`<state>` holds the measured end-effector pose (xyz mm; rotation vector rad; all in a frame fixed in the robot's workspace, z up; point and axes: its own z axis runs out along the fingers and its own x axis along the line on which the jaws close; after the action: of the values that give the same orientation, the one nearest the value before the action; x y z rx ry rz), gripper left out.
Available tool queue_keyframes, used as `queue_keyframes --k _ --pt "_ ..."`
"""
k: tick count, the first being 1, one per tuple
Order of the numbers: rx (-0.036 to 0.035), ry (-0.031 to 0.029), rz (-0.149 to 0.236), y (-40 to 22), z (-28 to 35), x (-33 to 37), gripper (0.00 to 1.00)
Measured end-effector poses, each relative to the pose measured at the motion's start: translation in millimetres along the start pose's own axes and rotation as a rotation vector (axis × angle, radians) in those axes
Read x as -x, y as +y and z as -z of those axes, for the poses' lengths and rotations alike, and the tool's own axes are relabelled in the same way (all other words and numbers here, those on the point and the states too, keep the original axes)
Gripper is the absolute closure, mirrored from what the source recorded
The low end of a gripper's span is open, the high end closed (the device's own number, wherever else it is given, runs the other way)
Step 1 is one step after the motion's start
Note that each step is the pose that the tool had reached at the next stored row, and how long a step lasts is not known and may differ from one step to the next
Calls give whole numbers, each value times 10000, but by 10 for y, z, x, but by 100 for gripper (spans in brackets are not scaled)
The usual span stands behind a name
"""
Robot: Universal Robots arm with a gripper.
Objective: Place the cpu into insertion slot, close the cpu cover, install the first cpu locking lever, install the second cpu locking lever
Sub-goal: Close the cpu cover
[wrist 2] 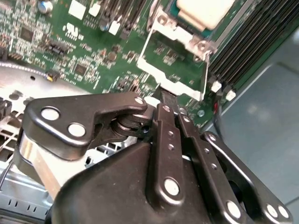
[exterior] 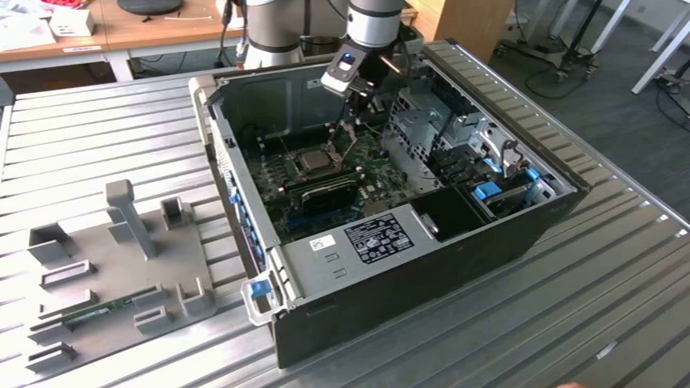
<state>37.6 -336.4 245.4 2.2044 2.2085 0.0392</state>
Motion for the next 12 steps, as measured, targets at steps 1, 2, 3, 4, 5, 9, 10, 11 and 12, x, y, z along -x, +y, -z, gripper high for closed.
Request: queue_keyframes --k 1,2,3,4,5,9,10,11,12 --pt "0 1 0 -32 0 -3 90" --pt "0 0 0 -65 0 -6 90" --pt "0 0 0 -100 1 -10 90" --pt "0 0 0 -137 1 -13 90" --pt "0 0 1 -180 1 -18 90" --pt "-1 0 0 -331 2 -30 90" --pt "0 0 -1 -352 2 -31 90" --pt "0 0 0 -364 2 -31 90" --pt "0 -1 0 -376 1 -31 90"
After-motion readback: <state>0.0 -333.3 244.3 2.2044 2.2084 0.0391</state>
